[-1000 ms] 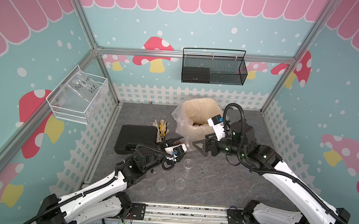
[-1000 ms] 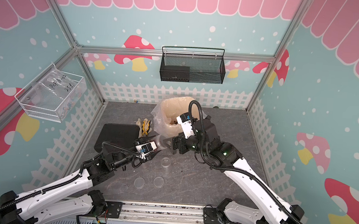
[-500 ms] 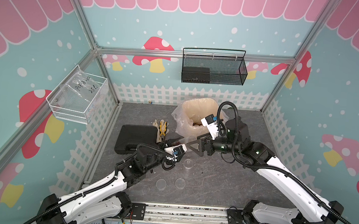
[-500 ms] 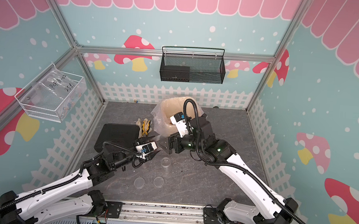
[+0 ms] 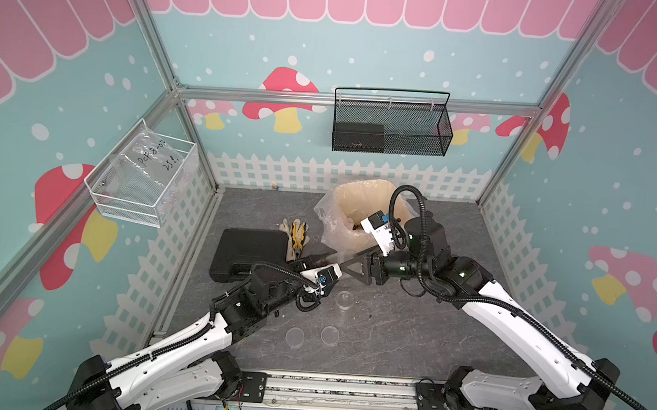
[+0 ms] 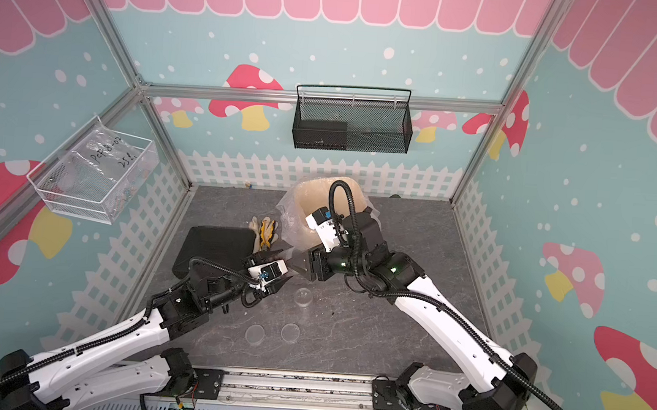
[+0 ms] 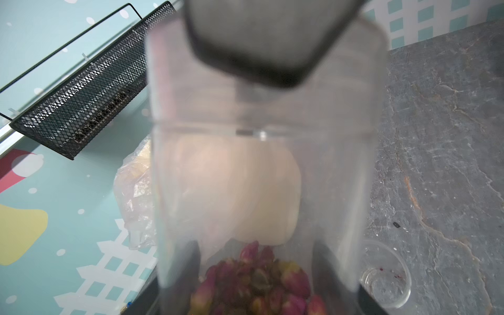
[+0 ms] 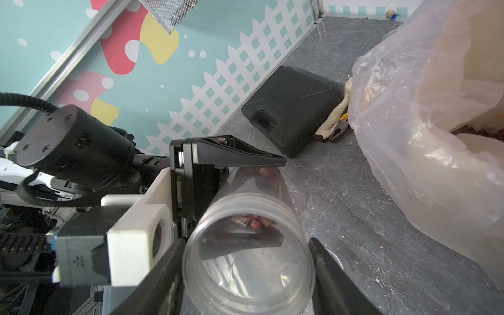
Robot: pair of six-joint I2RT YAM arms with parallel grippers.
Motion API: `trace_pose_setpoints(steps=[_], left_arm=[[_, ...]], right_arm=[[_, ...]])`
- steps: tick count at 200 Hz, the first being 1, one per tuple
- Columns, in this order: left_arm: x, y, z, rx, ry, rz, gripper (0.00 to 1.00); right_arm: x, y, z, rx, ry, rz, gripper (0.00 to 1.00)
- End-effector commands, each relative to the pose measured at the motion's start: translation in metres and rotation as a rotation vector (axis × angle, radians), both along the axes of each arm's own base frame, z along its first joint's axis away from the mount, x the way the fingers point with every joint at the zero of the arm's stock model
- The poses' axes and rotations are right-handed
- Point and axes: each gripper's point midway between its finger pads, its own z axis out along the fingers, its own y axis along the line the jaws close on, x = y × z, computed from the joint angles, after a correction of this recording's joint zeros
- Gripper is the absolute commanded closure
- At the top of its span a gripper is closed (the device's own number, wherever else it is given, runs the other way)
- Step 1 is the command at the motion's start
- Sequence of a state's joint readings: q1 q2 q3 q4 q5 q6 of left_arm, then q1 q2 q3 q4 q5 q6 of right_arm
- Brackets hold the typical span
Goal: Empty the moldy dried flower tea in the jars
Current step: Unscrew the lid from the jar.
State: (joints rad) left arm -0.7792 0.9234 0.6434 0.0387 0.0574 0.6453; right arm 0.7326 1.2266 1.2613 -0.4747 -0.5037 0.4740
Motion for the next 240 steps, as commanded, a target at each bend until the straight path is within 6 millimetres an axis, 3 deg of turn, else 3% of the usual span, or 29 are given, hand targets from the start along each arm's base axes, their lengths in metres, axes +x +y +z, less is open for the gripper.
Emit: trace_pose_setpoints(steps=[1, 34, 81, 125, 134, 160, 186, 206, 240], left_arm=[[-0.019, -0.013, 0.02, -0.034, 0.002, -0.127, 0.73], [-0.041, -0.026, 0.017, -0.046, 0.107, -0.261, 0.75], [-0.074, -0.035, 0.021, -0.088, 0.281, -0.472, 0.77], [-0.083, -0.034, 0.022, -0.113, 0.339, -0.532, 0.8], [-0.082, -0.033, 0.022, -0.113, 0.34, -0.531, 0.8], [-0.074, -0.031, 0.02, -0.099, 0.316, -0.483, 0.8], [-0.046, -0.022, 0.021, -0.088, 0.216, -0.325, 0.8], [-0.026, -0.014, 0.025, -0.09, 0.132, -0.214, 0.8], [-0.012, -0.006, 0.033, -0.093, 0.052, -0.127, 0.8]], right_arm=[[0.0, 0.004, 0.006, -0.049, -0.158, 0.103, 0.52], [-0.005, 0.002, 0.005, -0.162, -0.473, 0.296, 0.7], [-0.001, -0.001, -0.022, -0.353, -0.727, 0.528, 0.73], [0.003, 0.004, -0.026, -0.381, -0.885, 0.63, 0.72], [0.0, 0.006, -0.022, -0.353, -0.907, 0.636, 0.69], [-0.006, 0.013, 0.007, -0.228, -0.912, 0.56, 0.43], [-0.026, 0.006, 0.048, -0.04, -0.851, 0.437, 0.23], [-0.038, -0.007, 0.065, 0.083, -0.761, 0.312, 0.22], [-0.007, -0.034, 0.057, 0.048, -0.505, -0.027, 0.2]])
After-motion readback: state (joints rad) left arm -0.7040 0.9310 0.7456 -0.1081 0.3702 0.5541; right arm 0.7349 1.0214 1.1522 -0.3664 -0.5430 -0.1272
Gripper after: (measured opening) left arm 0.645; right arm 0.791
